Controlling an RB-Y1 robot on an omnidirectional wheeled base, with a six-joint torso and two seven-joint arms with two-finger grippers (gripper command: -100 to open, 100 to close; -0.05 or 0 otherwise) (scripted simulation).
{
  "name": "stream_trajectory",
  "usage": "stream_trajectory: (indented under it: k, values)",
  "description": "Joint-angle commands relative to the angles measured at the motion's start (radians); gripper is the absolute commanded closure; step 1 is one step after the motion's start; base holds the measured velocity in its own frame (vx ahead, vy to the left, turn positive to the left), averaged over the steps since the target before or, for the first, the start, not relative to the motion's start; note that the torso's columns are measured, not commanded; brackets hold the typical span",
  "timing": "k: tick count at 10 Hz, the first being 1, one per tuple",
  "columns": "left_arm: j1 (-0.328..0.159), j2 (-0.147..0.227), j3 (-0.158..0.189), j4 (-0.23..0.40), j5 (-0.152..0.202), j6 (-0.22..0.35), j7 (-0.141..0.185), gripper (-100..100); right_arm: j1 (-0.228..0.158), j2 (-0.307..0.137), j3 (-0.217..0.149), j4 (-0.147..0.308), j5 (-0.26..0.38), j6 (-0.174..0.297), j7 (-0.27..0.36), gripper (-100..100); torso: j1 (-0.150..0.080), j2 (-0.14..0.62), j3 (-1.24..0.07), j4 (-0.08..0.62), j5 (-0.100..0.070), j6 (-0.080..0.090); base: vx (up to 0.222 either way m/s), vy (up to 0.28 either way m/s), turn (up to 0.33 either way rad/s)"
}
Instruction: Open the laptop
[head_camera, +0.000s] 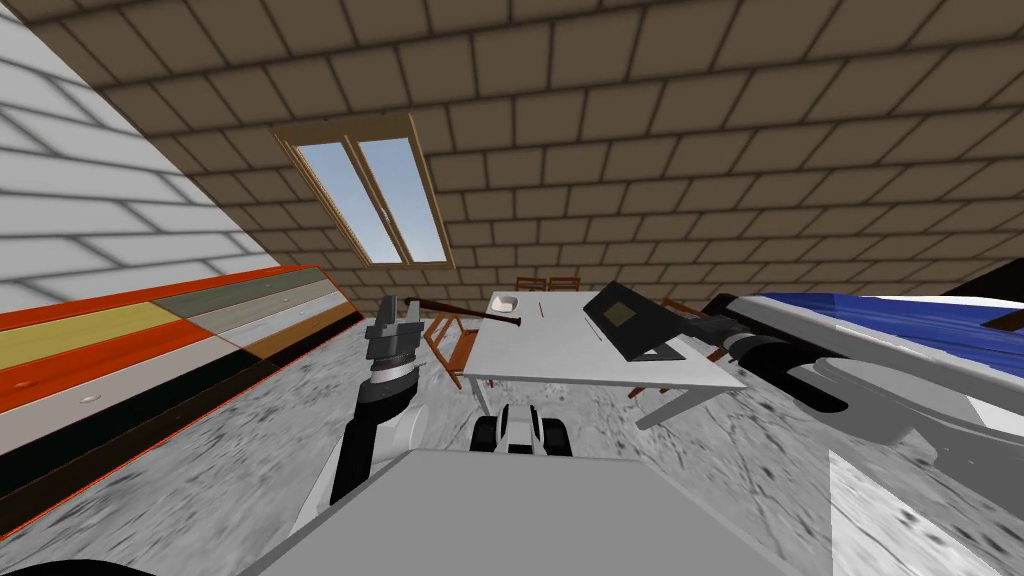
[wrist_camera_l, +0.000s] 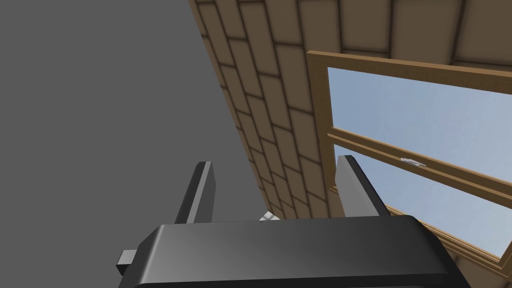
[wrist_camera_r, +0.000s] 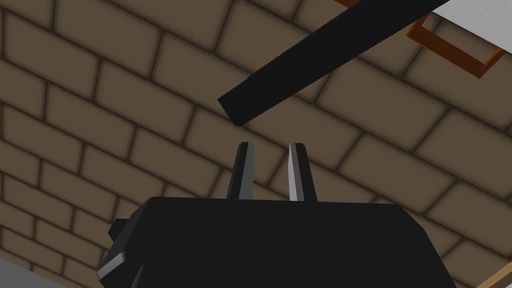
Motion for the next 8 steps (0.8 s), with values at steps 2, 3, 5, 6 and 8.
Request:
stream_trajectory:
  k: [2, 3, 5, 6, 8]
  values:
    - [0.0, 0.0, 0.0, 0.0, 0.0, 0.0, 0.0, 0, -0.002, 0.013, 0.016, -0.033, 0.066, 0.038, 0.061, -100, -0.002, 0.0, 0.0, 0.0, -0.001, 0.001, -0.052, -0.081, 0.07]
    - [0.0, 0.0, 0.0, 0.0, 0.0, 0.0, 0.0, 0, -0.002, 0.017, 0.02, -0.042, 0.085, 0.048, 0.079, -100, -0.001, -0.001, -0.001, 0.0, -0.001, 0.001, -0.042, -0.082, 0.081]
    - [0.0, 0.0, 0.0, 0.0, 0.0, 0.0, 0.0, 0, -0.004, 0.026, 0.03, -0.059, 0.126, 0.071, 0.116, -100, 0.0, -0.003, -0.002, -0.001, 0.0, 0.0, -0.043, -0.088, 0.099]
    - [0.0, 0.0, 0.0, 0.0, 0.0, 0.0, 0.0, 0, -0.005, 0.031, 0.035, -0.067, 0.146, 0.083, 0.135, -100, 0.0, -0.002, -0.001, -0.001, 0.0, 0.001, -0.061, -0.092, 0.085]
    - [0.0, 0.0, 0.0, 0.0, 0.0, 0.0, 0.0, 0, -0.007, 0.043, 0.046, -0.084, 0.188, 0.107, 0.173, -100, 0.001, -0.001, 0.0, 0.0, 0.0, 0.001, -0.065, -0.073, 0.092]
